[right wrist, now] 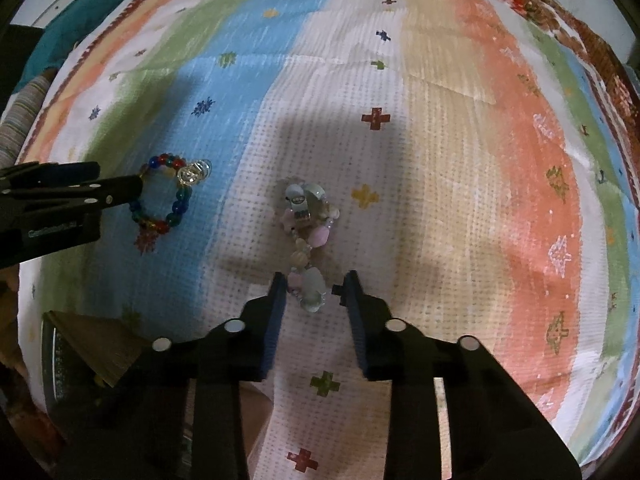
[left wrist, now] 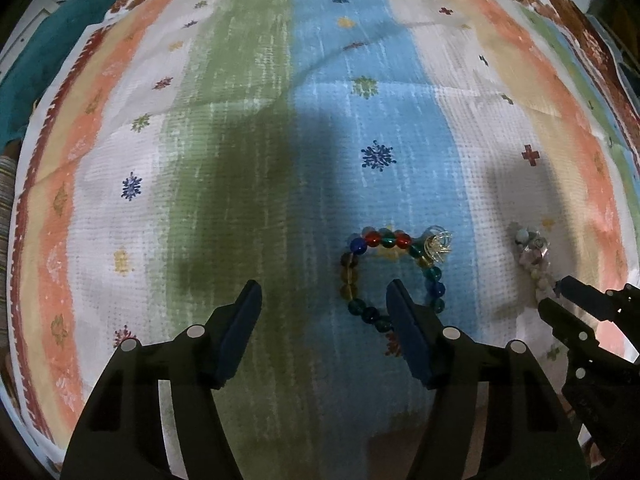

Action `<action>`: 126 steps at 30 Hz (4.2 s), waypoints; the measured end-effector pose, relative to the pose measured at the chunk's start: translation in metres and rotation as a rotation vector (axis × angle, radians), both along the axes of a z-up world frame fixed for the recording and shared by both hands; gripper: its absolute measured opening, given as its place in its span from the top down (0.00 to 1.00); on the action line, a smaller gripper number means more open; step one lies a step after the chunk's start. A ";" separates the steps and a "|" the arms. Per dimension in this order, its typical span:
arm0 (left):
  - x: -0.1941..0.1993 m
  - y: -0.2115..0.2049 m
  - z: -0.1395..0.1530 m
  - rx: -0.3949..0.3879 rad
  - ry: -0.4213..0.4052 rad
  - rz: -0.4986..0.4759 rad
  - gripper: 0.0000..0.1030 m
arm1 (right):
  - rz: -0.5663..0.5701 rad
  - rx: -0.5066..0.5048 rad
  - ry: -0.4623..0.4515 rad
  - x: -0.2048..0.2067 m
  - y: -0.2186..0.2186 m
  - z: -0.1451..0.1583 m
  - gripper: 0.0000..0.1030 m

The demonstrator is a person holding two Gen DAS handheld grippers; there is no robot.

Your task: Organize jewelry

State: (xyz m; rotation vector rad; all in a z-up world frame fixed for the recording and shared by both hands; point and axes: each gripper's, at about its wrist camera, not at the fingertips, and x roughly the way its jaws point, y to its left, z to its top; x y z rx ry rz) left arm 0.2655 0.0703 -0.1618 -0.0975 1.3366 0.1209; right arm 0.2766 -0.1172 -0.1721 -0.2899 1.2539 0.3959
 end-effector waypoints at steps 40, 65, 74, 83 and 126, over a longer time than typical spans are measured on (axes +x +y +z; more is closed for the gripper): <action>-0.019 -0.013 0.067 -0.074 -0.153 -0.066 0.91 | 0.061 0.159 -0.110 -0.016 0.001 0.068 0.89; -0.041 -0.028 0.096 -0.036 -0.218 -0.089 0.91 | 0.064 0.167 -0.206 -0.038 -0.006 0.096 0.89; -0.052 -0.041 0.110 -0.034 -0.256 -0.105 0.91 | 0.081 0.184 -0.251 -0.058 -0.007 0.111 0.89; -0.065 -0.047 0.122 -0.047 -0.292 -0.123 0.96 | 0.058 0.185 -0.271 -0.067 -0.012 0.115 0.89; -0.017 -0.027 0.007 -0.068 0.052 -0.134 0.70 | 0.085 0.163 -0.227 -0.057 -0.003 0.105 0.89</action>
